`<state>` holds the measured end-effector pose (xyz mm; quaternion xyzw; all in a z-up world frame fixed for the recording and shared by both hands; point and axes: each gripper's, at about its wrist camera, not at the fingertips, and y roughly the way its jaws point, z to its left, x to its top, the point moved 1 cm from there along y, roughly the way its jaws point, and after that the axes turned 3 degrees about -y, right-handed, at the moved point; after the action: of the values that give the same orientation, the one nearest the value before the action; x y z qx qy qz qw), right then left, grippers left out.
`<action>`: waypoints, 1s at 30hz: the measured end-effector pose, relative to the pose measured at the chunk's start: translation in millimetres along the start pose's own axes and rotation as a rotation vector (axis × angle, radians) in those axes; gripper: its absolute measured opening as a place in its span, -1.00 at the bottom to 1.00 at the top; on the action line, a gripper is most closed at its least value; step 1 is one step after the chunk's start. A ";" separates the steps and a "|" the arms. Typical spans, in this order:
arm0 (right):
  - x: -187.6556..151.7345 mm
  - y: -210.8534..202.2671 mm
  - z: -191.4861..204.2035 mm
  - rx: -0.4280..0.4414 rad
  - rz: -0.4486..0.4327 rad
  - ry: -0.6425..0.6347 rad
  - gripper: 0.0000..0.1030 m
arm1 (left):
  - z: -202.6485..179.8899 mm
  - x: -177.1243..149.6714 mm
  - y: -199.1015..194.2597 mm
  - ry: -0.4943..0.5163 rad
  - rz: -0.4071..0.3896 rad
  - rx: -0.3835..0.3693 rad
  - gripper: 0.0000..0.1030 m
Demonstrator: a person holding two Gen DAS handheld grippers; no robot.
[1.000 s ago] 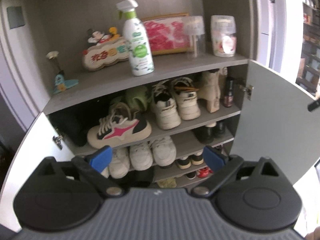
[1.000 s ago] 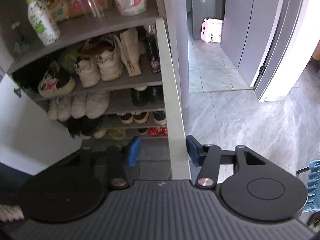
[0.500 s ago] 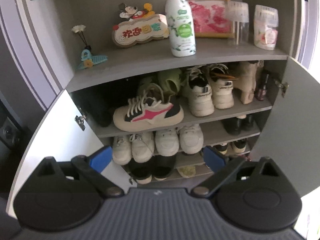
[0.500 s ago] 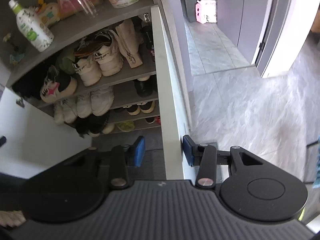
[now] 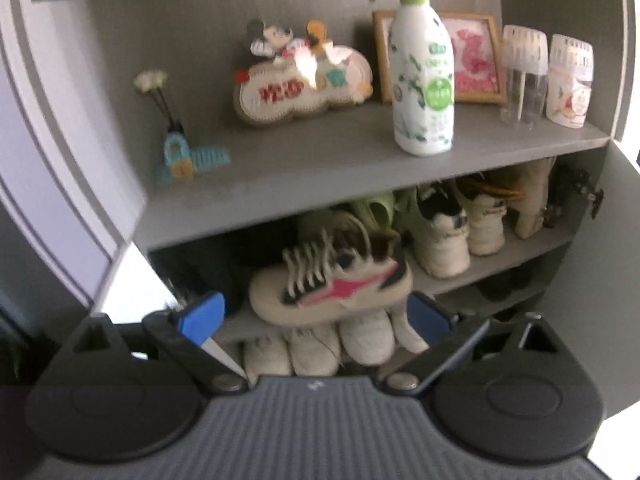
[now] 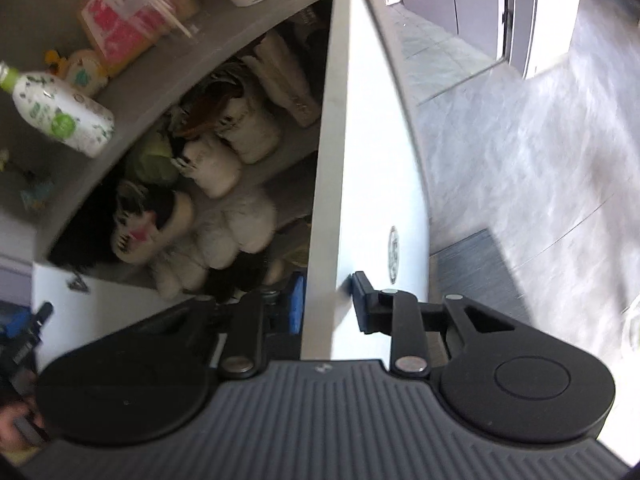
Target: Organize scattered shoes
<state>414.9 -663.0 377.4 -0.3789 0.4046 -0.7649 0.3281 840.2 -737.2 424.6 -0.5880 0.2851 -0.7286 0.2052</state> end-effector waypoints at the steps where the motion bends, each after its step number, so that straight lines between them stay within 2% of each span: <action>1: 1.0 3.9 6.8 0.007 -0.002 0.011 -0.41 | 5.6 0.5 3.2 -0.002 0.004 -0.009 0.93; 6: 16.9 32.2 58.9 0.014 -0.023 0.019 -0.36 | 33.8 3.2 19.4 -0.015 0.026 -0.054 0.93; 13: 29.9 53.8 80.7 0.073 -0.084 0.089 -0.24 | 42.0 -0.7 29.9 0.010 0.041 -0.099 0.93; 17: 34.6 67.1 78.2 0.155 -0.143 0.191 -0.19 | 38.5 1.8 35.6 0.010 0.051 -0.116 0.93; 21: 35.1 76.9 70.8 0.228 -0.191 0.233 -0.10 | 31.9 8.4 39.5 0.022 0.049 -0.111 0.93; 28: 37.0 94.5 52.9 0.379 -0.246 0.281 0.02 | 29.0 32.1 42.1 0.006 0.002 -0.072 0.93; 30: 39.4 103.1 47.7 0.440 -0.263 0.301 0.01 | 42.0 37.7 51.7 -0.050 0.010 -0.037 0.93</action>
<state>455.7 -759.7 318.7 -0.2301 0.2205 -0.9178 0.2367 870.8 -807.4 424.6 -0.6082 0.2962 -0.7073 0.2052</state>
